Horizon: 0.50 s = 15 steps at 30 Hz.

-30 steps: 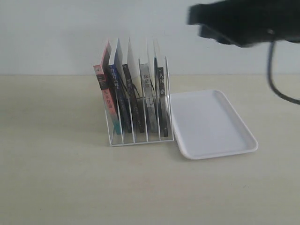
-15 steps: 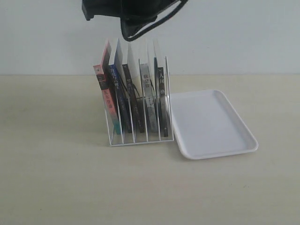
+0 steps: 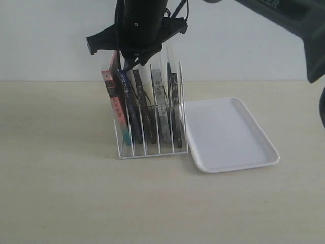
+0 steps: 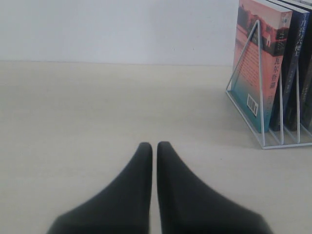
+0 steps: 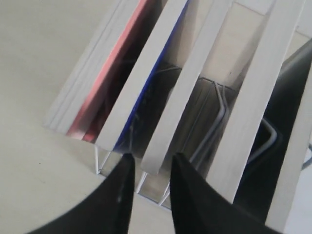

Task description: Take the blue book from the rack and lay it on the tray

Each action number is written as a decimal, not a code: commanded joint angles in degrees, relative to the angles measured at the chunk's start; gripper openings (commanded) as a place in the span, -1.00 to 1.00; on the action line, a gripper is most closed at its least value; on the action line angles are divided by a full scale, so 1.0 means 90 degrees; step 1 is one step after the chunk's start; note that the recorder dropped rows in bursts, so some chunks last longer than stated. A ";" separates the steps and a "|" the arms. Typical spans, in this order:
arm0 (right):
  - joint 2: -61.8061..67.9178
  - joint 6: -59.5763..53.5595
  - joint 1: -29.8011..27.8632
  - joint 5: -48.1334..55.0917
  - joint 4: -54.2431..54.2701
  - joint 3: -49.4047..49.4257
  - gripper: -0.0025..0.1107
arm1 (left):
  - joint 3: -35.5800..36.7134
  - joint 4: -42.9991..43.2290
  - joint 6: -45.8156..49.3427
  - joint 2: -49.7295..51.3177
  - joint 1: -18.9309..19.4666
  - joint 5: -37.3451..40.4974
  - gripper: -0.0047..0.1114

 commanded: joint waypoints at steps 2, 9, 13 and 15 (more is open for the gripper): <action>0.0107 0.0197 -0.0007 -0.0007 -0.0132 -0.0074 -0.31 | -0.0007 -0.0026 0.0000 -0.0020 0.0012 -0.0027 -0.85; 0.0262 0.0293 -0.0007 -0.0135 -0.0315 -0.0074 -0.26 | -0.0007 -0.0026 0.0000 -0.0020 0.0012 -0.0027 -0.85; 0.0331 0.0410 -0.0062 -0.0205 -0.0330 -0.0074 -0.26 | -0.0007 -0.0026 0.0000 -0.0020 0.0012 -0.0027 -0.85; 0.0346 0.0484 -0.0116 -0.0205 -0.0339 -0.0074 -0.26 | -0.0007 -0.0026 0.0000 -0.0020 0.0012 -0.0027 -0.85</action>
